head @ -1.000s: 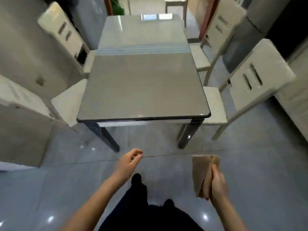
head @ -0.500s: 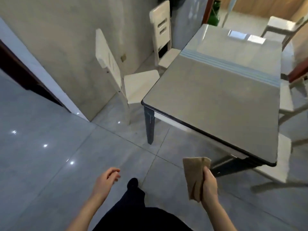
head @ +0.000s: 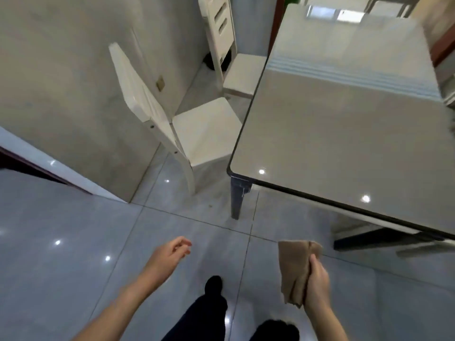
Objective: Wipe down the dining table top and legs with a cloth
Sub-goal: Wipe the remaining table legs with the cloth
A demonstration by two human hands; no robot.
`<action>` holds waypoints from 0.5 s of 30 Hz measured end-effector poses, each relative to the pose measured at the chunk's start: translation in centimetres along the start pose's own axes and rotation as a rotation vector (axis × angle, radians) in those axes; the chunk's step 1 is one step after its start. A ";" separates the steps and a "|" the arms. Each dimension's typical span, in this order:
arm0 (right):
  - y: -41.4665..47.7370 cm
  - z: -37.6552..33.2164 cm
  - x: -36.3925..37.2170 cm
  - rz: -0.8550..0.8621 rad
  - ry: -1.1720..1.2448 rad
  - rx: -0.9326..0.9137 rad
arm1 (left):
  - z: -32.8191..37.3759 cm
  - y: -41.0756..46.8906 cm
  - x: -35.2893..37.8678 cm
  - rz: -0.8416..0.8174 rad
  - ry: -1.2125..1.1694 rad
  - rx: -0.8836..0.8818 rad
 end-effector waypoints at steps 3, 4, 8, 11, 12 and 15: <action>0.2 -1.2 2.5 0.023 -0.003 -0.051 | 1.5 5.1 -1.3 -0.067 0.079 0.066; 0.4 -1.7 3.3 0.015 -0.008 -0.073 | 2.1 6.8 -1.3 -0.072 0.080 0.089; 2.3 -4.8 6.0 0.078 0.059 -0.262 | 3.8 14.2 1.0 -0.034 0.050 0.159; 5.2 -7.2 7.0 0.202 0.134 -0.528 | 2.4 20.8 4.9 0.005 -0.018 0.231; 6.4 -7.8 7.8 0.209 0.178 -0.614 | 1.8 23.1 6.2 0.026 -0.067 0.231; 8.8 -9.7 11.1 0.225 0.070 -1.104 | 0.0 29.2 9.8 0.130 -0.330 0.244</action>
Point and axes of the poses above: each hand's wrist, its own y-axis towards the middle knuckle, its own x-axis out of the palm, z = x × y, the point moved 6 cm from there along y, towards the middle knuckle, and after that the axes turned 8 degrees about x, right-handed, at the moved point
